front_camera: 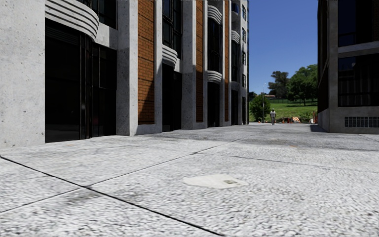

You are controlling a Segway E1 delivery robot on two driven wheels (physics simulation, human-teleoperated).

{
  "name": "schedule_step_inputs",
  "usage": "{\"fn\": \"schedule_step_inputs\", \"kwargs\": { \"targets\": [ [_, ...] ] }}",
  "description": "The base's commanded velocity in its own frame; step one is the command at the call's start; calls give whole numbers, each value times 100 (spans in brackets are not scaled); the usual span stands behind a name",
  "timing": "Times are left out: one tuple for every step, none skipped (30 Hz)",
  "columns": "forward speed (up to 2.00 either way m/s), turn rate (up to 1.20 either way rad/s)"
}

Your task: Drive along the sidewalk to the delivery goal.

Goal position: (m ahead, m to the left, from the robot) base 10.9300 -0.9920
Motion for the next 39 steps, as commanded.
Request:
{"fn": "schedule_step_inputs", "kwargs": {
  "targets": [
    [129, 0],
    [130, 0],
    [130, 0],
    [130, 0],
    [130, 0],
    [130, 0],
    [130, 0],
    [131, 0],
    [131, 0],
    [131, 13],
    [131, 19],
    [131, 19],
    [131, 23],
    [131, 29],
    [131, 36],
    [131, 39],
    [131, 42],
    [131, 43],
    [131, 44],
    [131, 44],
    [131, 44],
    [131, 45],
    [131, 45],
    [132, 45],
    [134, 45],
    [146, 45],
    [200, 45],
    [200, 45],
    [200, 45],
    [200, 45],
    [200, 45],
    [200, 45],
    [200, 45],
    [200, 43],
    [200, 28],
    [200, 28],
    [200, 0],
    [200, 0],
    [200, 0]
  ]
}}
